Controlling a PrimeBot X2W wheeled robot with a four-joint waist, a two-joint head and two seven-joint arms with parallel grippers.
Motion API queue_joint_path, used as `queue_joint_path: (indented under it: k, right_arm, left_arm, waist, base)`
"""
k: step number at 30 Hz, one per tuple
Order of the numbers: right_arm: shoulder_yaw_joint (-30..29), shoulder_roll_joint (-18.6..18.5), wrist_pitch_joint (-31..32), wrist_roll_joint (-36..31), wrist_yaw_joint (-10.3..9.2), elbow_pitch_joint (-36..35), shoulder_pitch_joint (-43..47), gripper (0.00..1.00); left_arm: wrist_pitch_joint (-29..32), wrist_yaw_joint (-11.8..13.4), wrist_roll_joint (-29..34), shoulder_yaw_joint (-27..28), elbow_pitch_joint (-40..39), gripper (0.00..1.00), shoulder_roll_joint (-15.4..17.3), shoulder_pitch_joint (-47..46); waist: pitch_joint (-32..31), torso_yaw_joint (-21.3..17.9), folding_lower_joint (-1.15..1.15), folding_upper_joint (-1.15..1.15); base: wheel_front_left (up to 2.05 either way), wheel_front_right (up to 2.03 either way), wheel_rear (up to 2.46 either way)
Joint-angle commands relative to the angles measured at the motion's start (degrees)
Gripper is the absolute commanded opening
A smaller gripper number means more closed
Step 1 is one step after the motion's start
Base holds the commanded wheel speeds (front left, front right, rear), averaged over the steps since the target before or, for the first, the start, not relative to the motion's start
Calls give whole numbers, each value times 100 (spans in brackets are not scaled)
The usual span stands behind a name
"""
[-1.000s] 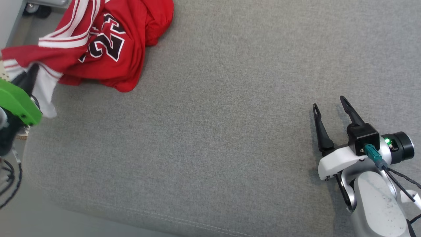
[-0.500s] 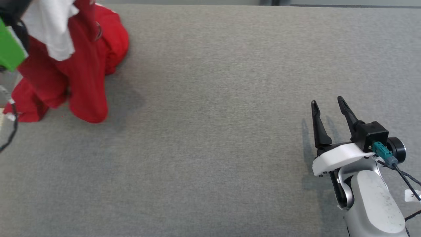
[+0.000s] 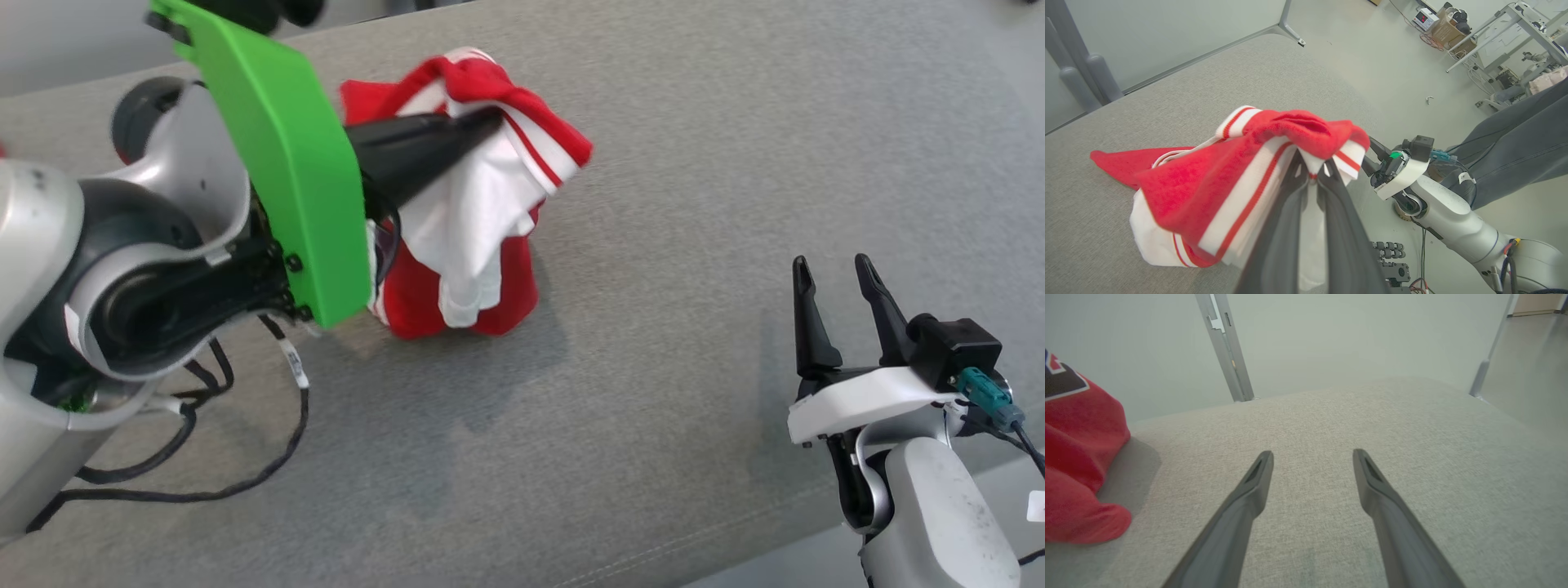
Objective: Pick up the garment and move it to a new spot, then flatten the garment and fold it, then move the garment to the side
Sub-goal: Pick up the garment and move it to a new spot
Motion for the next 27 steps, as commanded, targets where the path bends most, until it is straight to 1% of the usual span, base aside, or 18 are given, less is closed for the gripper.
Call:
queue_joint_path:
  k: [1, 3, 5, 6, 8, 11, 16, 17, 18, 19, 20, 21, 22, 24, 27]
  right_arm:
    - [13, 1, -18, 79, -2, -27, 92, 100]
    - [40, 1, -18, 157, -2, -28, 179, 100]
    - [75, -3, -18, 228, -3, -61, 220, 100]
    - [84, -2, -18, 276, -3, -75, 234, 100]
    - [127, 0, -18, 373, -2, -93, 273, 100]
    - [110, -2, -18, 453, -2, -120, 331, 100]
    - [242, 0, -18, 492, -2, -89, 275, 100]
    - [265, -3, -18, 478, -2, -96, 234, 100]
    - [283, -5, -18, 449, -2, -102, 198, 100]
    - [292, -4, -18, 409, -2, -111, 162, 100]
    - [284, -5, -18, 392, -2, -123, 134, 100]
    - [270, -6, -18, 345, -2, -137, 114, 100]
    - [241, -5, -18, 315, -2, -142, 103, 100]
    - [153, -10, -18, 211, -3, -153, 93, 100]
    - [-7, -10, -18, 23, -2, -132, 127, 100]
  left_arm:
    - [88, 70, -97, -31, -135, 0, -26, 61]
    - [172, 157, -83, -87, -239, 0, -9, 34]
    - [170, 217, 59, -152, -162, 0, 18, 12]
    - [146, 213, 157, -218, -90, 0, 0, 5]
    - [56, 280, 278, -337, 95, 0, -152, 107]
    - [-244, 272, 459, -596, 453, 0, -629, 262]
    - [-1146, 189, 999, -1014, 1199, 0, -1558, 600]
    - [-1341, 162, 1086, -1081, 1349, 2, -1735, 665]
    - [-1468, 123, 1160, -1166, 1477, 13, -1873, 715]
    - [-1580, 66, 1246, -1246, 1593, 16, -1981, 763]
    - [-1690, 33, 1315, -1285, 1703, 44, -2060, 809]
    - [-1780, -19, 1382, -1340, 1802, 85, -2119, 823]
    - [-1869, -64, 1434, -1389, 1879, 100, -2168, 839]
    - [-2049, -124, 1583, -1444, 2002, 100, -2249, 866]
    - [-2333, -205, 1825, -1493, 2039, 100, -2281, 801]
  waist:
    - [221, -1304, 0, -1]
    - [264, -1563, 0, -1]
    - [320, -1784, 0, -1]
    - [357, -1875, 0, -1]
    - [434, -2024, 0, -1]
    - [529, -2060, 0, -1]
    - [576, -2070, 0, -1]
    - [566, -2059, 0, -1]
    - [558, -2037, 0, -1]
    - [549, -2004, 0, -1]
    - [538, -1960, 0, -1]
    - [532, -1905, 0, -1]
    - [518, -1838, 0, -1]
    - [476, -1673, 0, -1]
    - [380, -1366, 0, -1]
  base:
    - [0, 0, 0]
    - [0, 0, 0]
    - [0, 0, 0]
    - [0, 0, 0]
    - [0, 0, 0]
    - [0, 0, 0]
    - [0, 0, 0]
    - [0, 0, 0]
    - [0, 0, 0]
    - [0, 0, 0]
    - [0, 0, 0]
    - [0, 0, 0]
    - [0, 0, 0]
    - [0, 0, 0]
    - [0, 0, 0]
